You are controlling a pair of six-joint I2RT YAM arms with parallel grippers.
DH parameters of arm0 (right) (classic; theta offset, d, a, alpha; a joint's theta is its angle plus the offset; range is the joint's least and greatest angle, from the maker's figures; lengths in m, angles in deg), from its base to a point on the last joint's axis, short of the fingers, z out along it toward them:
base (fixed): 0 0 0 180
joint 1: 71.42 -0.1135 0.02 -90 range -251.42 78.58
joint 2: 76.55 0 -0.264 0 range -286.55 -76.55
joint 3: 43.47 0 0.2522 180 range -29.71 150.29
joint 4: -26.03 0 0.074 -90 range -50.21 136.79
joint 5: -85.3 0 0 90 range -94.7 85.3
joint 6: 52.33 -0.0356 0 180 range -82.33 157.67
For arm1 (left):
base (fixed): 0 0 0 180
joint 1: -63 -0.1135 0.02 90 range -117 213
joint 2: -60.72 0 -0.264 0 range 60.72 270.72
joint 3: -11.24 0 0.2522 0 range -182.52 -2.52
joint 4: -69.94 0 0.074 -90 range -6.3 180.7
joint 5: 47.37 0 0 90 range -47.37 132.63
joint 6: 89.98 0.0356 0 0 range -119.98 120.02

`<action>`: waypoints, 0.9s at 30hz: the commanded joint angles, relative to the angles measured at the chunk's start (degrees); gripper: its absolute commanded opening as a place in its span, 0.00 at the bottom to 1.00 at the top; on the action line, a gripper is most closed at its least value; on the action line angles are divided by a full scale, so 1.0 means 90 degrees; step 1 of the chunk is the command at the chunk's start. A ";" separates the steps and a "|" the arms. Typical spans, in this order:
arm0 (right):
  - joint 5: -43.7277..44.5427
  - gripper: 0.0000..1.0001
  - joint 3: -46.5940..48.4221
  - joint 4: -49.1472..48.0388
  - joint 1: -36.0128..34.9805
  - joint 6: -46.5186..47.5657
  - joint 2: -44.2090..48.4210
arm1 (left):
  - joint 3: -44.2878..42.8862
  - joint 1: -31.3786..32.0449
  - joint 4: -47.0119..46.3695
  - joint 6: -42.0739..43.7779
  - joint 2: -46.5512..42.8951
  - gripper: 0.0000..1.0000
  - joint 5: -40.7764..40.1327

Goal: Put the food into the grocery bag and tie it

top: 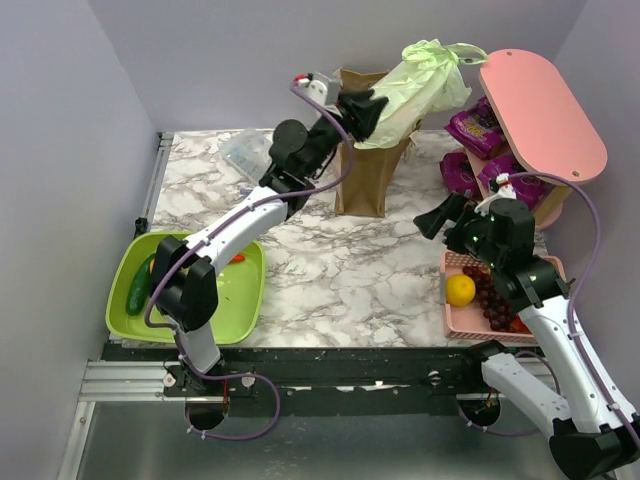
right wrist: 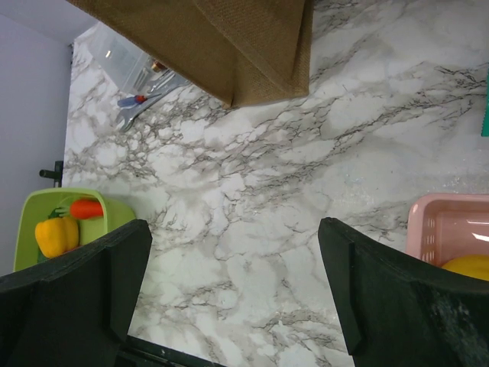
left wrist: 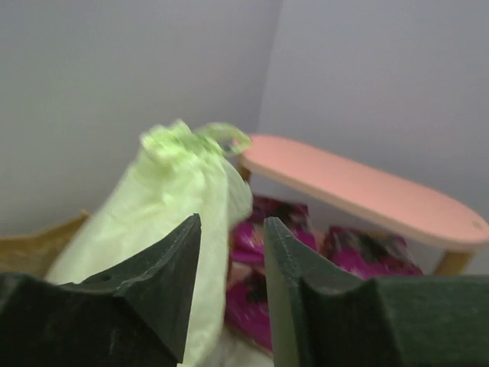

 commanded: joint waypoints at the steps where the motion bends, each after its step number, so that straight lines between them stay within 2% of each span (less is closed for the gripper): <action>1: -0.0136 0.99 -0.0042 0.0175 -0.0020 -0.0115 0.0075 | 0.0109 0.0416 0.1478 0.0267 0.0122 0.38 0.1105; 9: -0.0179 0.99 -0.0130 0.0157 -0.0022 -0.0239 0.0051 | -0.0662 0.0494 0.2323 0.0021 0.0921 0.36 0.0978; 16: -0.0212 0.99 -0.0222 0.0136 -0.0015 -0.0279 0.0012 | -0.2500 0.0402 0.3784 0.0304 0.2144 0.36 0.0127; 19: -0.0189 0.99 -0.0209 0.0166 -0.0023 -0.0258 0.0015 | -0.3025 0.0300 0.4060 0.0279 0.2543 0.36 -0.0263; 24: -0.0139 0.99 -0.0240 0.0185 -0.0022 -0.0164 0.0012 | -0.4251 -0.0086 0.5046 -0.0041 0.3345 0.37 -0.0551; 27: -0.0157 0.99 -0.0260 0.0177 -0.0024 -0.0144 -0.0022 | -0.4371 -0.0356 0.5020 -0.0147 0.3511 0.37 -0.0411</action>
